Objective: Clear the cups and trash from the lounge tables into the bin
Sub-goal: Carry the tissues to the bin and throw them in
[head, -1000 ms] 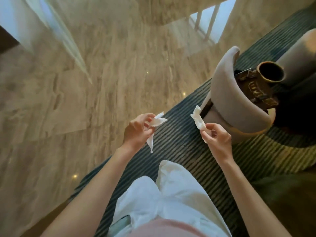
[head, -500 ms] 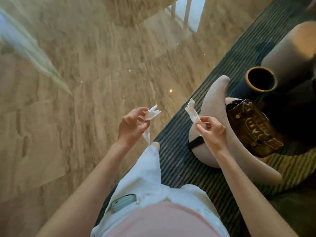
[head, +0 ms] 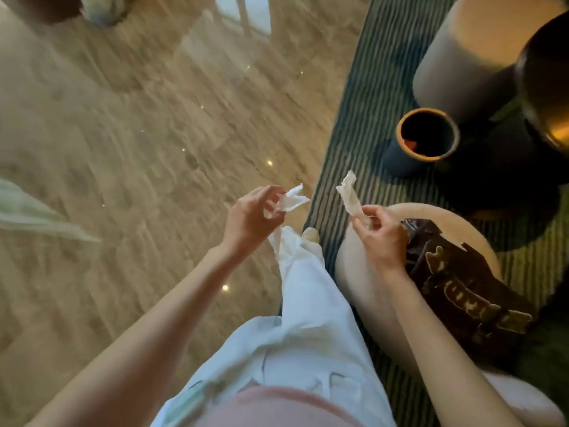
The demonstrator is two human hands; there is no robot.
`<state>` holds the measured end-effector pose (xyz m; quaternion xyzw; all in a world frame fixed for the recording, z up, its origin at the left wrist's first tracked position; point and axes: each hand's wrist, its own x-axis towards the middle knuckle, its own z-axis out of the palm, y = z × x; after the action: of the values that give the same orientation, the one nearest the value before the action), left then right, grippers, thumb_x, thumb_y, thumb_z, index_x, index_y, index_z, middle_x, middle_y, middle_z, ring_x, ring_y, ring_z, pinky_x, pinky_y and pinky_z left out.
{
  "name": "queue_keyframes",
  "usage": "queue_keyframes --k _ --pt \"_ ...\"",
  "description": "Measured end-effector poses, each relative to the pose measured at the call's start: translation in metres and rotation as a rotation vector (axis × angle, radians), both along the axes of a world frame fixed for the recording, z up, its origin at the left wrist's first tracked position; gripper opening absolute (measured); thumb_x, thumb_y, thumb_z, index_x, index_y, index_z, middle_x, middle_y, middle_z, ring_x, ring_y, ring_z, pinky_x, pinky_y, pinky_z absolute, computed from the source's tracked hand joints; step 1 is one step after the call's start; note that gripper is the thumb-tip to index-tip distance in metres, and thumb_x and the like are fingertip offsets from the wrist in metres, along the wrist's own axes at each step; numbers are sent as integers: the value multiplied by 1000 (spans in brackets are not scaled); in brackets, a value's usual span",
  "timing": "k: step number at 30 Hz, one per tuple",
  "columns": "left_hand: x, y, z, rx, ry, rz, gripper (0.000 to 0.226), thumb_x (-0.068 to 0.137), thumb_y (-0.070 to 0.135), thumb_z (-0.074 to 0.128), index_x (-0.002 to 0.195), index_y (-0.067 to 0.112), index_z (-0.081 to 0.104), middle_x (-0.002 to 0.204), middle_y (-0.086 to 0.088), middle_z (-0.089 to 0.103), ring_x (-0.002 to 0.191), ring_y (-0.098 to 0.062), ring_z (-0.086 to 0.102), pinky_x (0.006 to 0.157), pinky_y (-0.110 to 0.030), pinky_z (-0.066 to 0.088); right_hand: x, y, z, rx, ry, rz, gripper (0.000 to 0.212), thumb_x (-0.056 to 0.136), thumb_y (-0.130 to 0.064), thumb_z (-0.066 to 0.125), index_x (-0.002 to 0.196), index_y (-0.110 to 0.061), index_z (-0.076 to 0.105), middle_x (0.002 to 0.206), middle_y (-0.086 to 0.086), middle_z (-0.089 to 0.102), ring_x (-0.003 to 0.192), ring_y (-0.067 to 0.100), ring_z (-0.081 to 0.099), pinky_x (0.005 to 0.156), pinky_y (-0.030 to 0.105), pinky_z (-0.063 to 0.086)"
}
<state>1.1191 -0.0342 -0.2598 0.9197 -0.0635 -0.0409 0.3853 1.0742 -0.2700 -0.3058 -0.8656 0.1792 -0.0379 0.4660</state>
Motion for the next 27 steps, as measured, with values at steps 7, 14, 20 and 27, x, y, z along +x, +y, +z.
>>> queue_keyframes --k 7,14,20,27 --pt "180 -74 2 59 88 -204 34 73 13 68 105 24 65 93 13 66 76 -7 64 69 -34 54 130 -53 -8 -77 -2 -177 12 79 -14 71 90 -12 67 86 0 63 74 14 55 62 18 36" --pt "327 -133 -1 39 26 -353 37 72 17 70 107 27 65 93 14 66 71 -3 60 65 -25 47 229 -89 -9 -61 40 -302 13 81 -16 70 93 -13 67 84 -8 59 73 8 53 63 19 39" --pt "445 -195 -36 39 60 -561 35 73 16 72 106 24 66 91 14 65 72 -6 59 68 -31 51 307 -112 -34 -32 91 -507 9 82 -20 66 91 -18 66 82 -7 62 73 6 53 62 23 39" --pt "572 -282 -58 103 2 -936 34 78 17 69 111 24 65 98 5 68 75 -6 61 61 -24 50 395 -144 -56 -45 182 -778 13 83 -15 64 94 -10 68 84 1 65 76 15 56 63 32 42"
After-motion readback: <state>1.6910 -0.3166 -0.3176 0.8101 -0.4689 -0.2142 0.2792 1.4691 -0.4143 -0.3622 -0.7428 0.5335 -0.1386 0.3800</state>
